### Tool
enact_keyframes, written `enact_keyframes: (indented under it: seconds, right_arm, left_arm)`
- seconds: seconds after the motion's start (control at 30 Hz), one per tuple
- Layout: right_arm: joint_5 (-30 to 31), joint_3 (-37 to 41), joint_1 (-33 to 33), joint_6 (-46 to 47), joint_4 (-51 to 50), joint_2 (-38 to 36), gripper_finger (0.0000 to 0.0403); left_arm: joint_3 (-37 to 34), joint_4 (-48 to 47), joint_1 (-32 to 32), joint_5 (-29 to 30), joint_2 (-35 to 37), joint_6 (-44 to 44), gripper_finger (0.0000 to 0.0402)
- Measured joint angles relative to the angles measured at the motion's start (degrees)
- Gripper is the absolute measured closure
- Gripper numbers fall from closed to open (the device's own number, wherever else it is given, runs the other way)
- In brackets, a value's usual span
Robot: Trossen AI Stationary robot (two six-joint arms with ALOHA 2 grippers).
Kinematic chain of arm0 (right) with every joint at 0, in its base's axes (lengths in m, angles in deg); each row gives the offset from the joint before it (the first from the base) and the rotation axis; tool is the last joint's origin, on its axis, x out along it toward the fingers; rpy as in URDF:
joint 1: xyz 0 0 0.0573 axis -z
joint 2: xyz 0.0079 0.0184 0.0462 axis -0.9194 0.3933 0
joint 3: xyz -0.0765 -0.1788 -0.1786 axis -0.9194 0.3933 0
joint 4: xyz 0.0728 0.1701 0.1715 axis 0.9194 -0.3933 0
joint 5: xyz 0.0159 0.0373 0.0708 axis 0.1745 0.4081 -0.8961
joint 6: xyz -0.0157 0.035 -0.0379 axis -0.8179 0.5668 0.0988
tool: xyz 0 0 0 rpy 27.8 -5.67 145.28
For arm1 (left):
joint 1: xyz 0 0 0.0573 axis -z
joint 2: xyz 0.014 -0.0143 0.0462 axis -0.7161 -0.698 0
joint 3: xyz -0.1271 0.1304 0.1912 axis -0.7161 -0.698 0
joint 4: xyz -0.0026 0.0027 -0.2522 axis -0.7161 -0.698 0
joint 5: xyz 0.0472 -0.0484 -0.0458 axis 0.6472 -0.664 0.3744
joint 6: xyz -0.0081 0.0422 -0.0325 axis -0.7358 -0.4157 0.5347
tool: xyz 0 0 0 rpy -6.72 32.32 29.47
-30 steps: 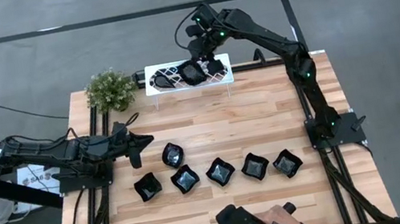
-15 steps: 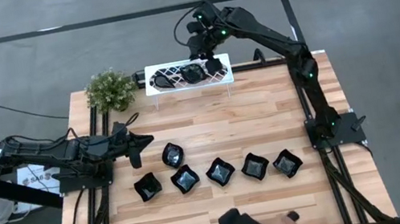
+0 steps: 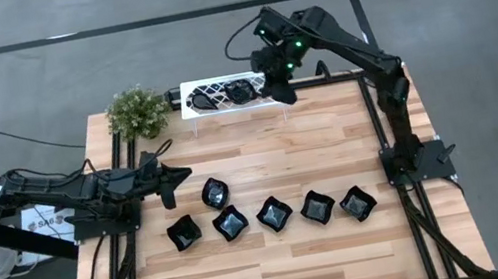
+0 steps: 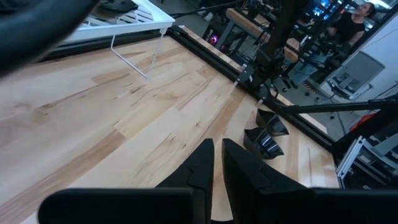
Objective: Pick & Place Mini shaped plates
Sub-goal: Stack the black leaf shaped plate on top of the black leaf shaped plate on the shelf
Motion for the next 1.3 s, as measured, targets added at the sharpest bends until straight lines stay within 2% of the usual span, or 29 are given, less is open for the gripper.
enact_keyframes:
  seconds: [0.2,0.5,0.67,0.73,0.87,1.03,1.2,1.3]
  right_arm:
    - [0.15,0.00,-1.66,7.05,-4.61,-2.27,0.0401]
    - [10.20,0.00,-7.53,14.09,-4.85,-5.70,0.0402]
    - [12.04,0.17,-9.69,16.78,-3.98,-5.67,0.0402]
    - [12.04,1.93,-11.07,17.70,-0.45,-5.77,0.0402]
    - [12.33,10.76,-13.98,20.15,7.34,-6.81,0.0402]
    - [14.63,26.85,-17.42,25.30,18.73,-11.59,0.0402]
    - [15.29,43.01,-20.52,32.11,31.44,-19.90,0.0402]
    - [17.67,51.34,-22.41,36.05,36.96,-25.67,0.0402]
  left_arm:
    - [0.00,0.11,-0.02,0.00,-0.02,0.00,0.0368]
    - [0.00,0.26,-0.02,0.00,-0.02,-1.23,0.0368]
    - [0.00,0.26,0.00,0.01,-0.01,-4.08,0.0368]
    - [0.00,0.26,0.00,0.00,-0.02,-4.25,0.0368]
    - [0.00,0.28,0.00,0.00,0.00,-4.28,0.0368]
    - [0.00,0.29,-0.01,0.00,-0.02,-4.28,0.0368]
    - [0.00,1.16,0.00,0.00,-0.02,-4.28,0.0368]
    - [0.00,2.53,0.00,-0.09,-0.02,-5.89,0.0368]
